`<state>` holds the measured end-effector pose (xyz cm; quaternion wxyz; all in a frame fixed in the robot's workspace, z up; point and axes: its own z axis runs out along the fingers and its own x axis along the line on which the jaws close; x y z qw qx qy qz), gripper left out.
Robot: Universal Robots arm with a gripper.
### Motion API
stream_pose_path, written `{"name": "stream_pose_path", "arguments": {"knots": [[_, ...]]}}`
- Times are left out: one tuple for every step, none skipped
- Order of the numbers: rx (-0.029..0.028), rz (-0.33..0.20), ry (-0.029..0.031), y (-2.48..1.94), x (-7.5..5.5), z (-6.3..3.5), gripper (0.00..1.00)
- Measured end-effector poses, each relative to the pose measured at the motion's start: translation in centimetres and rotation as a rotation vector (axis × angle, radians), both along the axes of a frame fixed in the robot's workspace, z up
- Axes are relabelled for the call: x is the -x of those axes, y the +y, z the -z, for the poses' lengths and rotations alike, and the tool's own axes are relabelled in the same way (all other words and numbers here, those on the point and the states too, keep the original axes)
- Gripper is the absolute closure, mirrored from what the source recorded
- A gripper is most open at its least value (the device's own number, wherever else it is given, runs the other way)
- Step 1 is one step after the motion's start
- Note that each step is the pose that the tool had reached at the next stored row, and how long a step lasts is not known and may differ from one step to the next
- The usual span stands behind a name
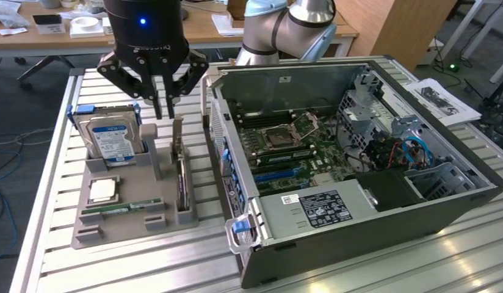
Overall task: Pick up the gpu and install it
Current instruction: 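Pick up the gpu and move the gpu toward the slot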
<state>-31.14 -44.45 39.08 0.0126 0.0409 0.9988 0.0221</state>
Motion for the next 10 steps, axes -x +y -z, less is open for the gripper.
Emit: {"name": "stream_pose_path", "arguments": {"knots": [[0.0,0.0,0.0,0.0,0.0,0.0,0.71],[0.0,0.0,0.0001,0.0,0.0,0.0,0.71],[0.0,0.0,0.0,0.0,0.0,0.0,0.65],[0.0,0.0,0.0,0.0,0.0,0.0,0.59],[0.0,0.0,0.0,0.0,0.0,0.0,0.59],[0.0,0.0,0.0001,0.0,0.0,0.0,0.53],[0.0,0.0,0.0,0.0,0.0,0.0,0.53],[0.0,0.0,0.0,0.0,0.0,0.0,0.47],[0.0,0.0,0.0,0.0,0.0,0.0,0.47],[0.0,0.0,0.0,0.0,0.0,0.0,0.47]]}}
